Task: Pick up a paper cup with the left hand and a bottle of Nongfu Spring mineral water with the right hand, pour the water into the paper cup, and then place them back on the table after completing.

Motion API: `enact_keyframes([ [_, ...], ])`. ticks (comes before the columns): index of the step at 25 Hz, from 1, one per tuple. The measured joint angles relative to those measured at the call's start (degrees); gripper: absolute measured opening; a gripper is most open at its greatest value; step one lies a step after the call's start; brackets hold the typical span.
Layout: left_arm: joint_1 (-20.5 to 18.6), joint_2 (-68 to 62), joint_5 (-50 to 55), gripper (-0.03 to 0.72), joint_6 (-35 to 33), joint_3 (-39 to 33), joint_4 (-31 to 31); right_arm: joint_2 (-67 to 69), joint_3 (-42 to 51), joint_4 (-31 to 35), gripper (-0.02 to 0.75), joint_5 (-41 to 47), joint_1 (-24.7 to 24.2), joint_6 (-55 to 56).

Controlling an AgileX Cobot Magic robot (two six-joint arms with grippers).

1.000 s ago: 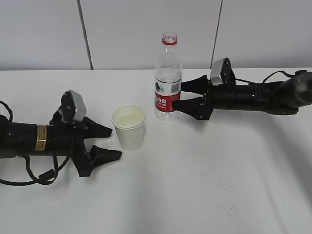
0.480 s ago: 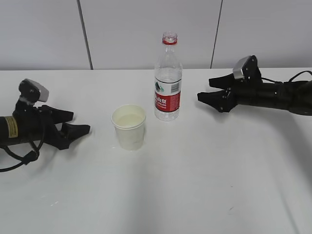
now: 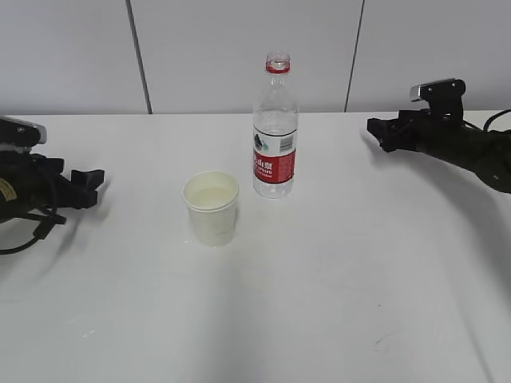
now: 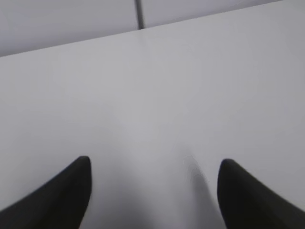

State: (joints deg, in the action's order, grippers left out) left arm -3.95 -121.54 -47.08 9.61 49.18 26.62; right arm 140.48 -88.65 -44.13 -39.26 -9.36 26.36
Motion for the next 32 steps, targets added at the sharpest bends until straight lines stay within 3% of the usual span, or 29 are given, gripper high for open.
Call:
enact_keyframes([
  [3,0.0,0.0,2.9,0.503,-4.2,0.1,-5.2,0.0,-2.1,1.9,0.591,4.9,0.0,-2.4],
  [8,0.0,1.5,15.6,0.498,-6.5,4.4,-7.2,0.0,-8.4,2.3,0.591,19.9,0.0,-2.9],
  [19,3.6,5.1,54.9,0.489,-6.7,20.6,-8.0,-6.4,-14.6,3.2,0.591,56.6,0.0,-3.1],
  [22,4.5,5.1,66.5,0.488,-6.7,24.8,-11.1,-8.4,-15.4,8.5,0.591,66.1,0.0,-6.1],
  [28,4.9,5.1,85.2,0.48,-6.7,31.7,-14.0,-10.3,-21.4,28.3,0.59,88.0,0.0,-20.8],
  [32,4.9,5.1,93.8,0.477,-6.9,35.2,-15.0,-10.4,-28.0,35.8,0.59,102.5,0.0,-27.2],
])
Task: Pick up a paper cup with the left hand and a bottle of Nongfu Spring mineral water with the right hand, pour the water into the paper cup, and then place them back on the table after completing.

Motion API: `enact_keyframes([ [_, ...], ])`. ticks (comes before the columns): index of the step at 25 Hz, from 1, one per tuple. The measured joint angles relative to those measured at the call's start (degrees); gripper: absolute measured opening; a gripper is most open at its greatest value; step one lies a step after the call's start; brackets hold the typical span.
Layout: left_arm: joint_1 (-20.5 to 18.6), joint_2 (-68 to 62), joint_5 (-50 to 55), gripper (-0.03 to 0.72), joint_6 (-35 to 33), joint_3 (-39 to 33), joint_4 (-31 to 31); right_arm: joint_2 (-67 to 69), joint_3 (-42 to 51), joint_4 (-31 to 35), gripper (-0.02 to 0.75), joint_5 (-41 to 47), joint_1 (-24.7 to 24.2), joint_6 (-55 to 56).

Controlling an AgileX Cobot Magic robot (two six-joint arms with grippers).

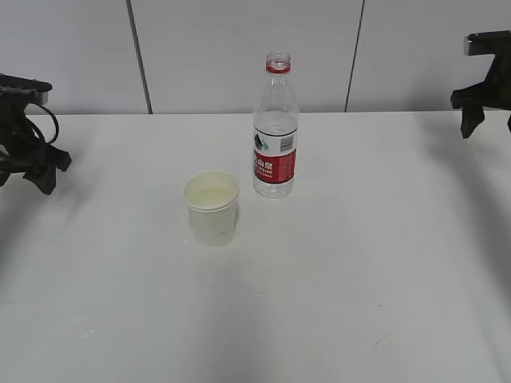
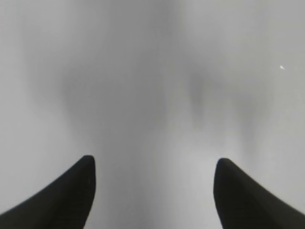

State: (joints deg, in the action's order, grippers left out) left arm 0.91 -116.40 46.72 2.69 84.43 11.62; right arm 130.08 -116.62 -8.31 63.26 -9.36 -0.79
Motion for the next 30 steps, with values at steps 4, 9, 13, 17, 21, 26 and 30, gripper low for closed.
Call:
enact_keyframes([
  [4,0.0,0.0,6.7,0.472,-3.8,3.3,-5.0,0.0,-6.5,5.3,0.589,6.4,0.0,-3.7],
  [9,0.0,0.1,12.7,0.47,-5.7,4.8,-8.0,-1.5,-9.4,11.0,0.589,7.0,0.0,-5.8],
  [13,0.0,2.5,14.7,0.47,-6.9,4.7,-9.5,-6.5,-5.1,12.2,0.588,7.1,0.0,-7.9],
  [17,0.0,7.1,15.8,0.47,-7.3,3.0,-11.6,-16.0,4.0,12.4,0.588,7.4,0.0,-10.3],
  [21,0.0,13.2,16.1,0.469,-7.3,-2.3,-11.6,-27.0,11.7,12.6,0.588,7.7,0.0,-11.3],
  [26,0.0,22.9,13.2,0.469,-7.3,-13.3,-11.9,-40.0,20.3,12.8,0.588,8.1,0.0,-12.0],
  [30,0.0,32.2,11.2,0.469,-7.4,-22.8,-12.9,-49.6,25.8,13.0,0.588,8.3,0.0,-13.4],
])
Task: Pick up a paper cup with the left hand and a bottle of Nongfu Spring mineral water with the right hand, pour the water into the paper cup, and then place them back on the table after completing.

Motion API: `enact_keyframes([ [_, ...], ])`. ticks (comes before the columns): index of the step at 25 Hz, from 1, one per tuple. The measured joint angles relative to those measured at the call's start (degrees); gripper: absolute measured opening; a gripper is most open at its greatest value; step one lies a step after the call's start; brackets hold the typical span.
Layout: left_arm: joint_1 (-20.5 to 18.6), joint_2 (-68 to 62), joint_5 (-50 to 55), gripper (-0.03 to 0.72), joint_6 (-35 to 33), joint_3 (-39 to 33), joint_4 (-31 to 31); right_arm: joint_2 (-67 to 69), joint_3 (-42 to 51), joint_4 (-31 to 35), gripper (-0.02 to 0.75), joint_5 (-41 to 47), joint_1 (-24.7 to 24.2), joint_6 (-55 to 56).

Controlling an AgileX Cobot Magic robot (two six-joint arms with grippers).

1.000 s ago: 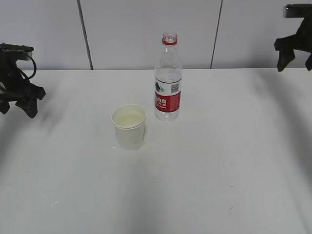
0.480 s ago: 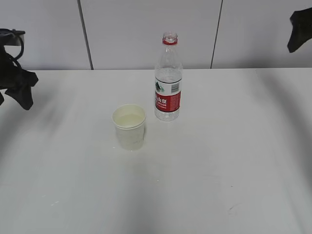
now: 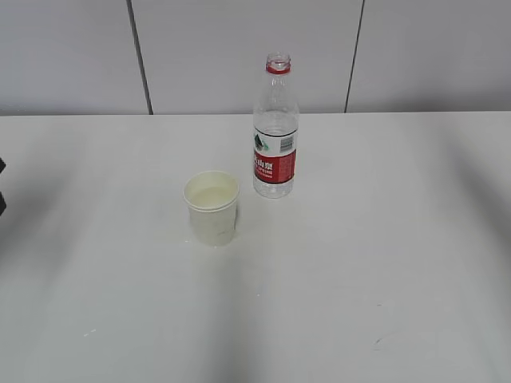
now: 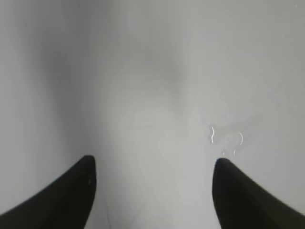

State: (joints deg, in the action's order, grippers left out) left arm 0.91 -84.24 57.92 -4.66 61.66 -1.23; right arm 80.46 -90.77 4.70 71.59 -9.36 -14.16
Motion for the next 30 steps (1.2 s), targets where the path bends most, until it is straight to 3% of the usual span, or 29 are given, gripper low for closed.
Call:
enact_keyframes([
  [15,0.0,33.1,4.3,0.469,0.0,-24.3,-1.8,-28.3,31.8,0.8,0.588,0.1,0.0,-0.4],
  [30,0.0,73.3,14.6,0.469,0.0,-27.3,-3.4,-52.2,56.2,0.9,0.587,-1.1,4.7,-1.8],
])
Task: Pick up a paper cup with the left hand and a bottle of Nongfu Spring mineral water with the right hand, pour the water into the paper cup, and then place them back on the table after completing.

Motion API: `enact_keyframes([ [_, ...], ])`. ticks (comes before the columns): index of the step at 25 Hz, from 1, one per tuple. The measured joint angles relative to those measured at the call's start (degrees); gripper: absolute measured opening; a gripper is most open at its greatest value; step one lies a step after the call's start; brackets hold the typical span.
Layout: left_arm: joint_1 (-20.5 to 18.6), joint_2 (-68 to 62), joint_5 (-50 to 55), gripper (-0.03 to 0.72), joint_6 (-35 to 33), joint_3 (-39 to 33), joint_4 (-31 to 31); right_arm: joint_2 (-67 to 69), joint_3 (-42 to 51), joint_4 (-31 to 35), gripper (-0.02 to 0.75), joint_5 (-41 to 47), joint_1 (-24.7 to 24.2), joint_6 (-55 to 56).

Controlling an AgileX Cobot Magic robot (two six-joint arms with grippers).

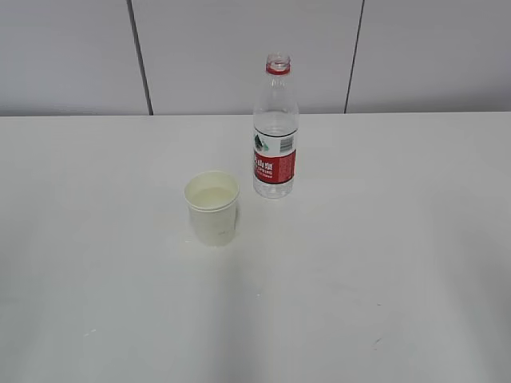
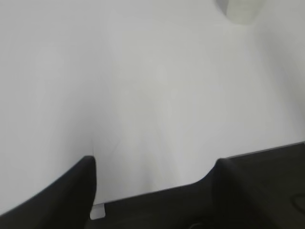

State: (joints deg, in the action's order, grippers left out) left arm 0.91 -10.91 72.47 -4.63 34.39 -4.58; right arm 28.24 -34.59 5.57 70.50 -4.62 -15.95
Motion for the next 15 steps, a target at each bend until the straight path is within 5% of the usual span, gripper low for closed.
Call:
enact_keyframes([
  [15,0.0,11.1,-0.1,0.469,2.3,-1.2,-0.6,-24.0,4.4,-0.7,0.587,-1.6,0.0,-0.1],
])
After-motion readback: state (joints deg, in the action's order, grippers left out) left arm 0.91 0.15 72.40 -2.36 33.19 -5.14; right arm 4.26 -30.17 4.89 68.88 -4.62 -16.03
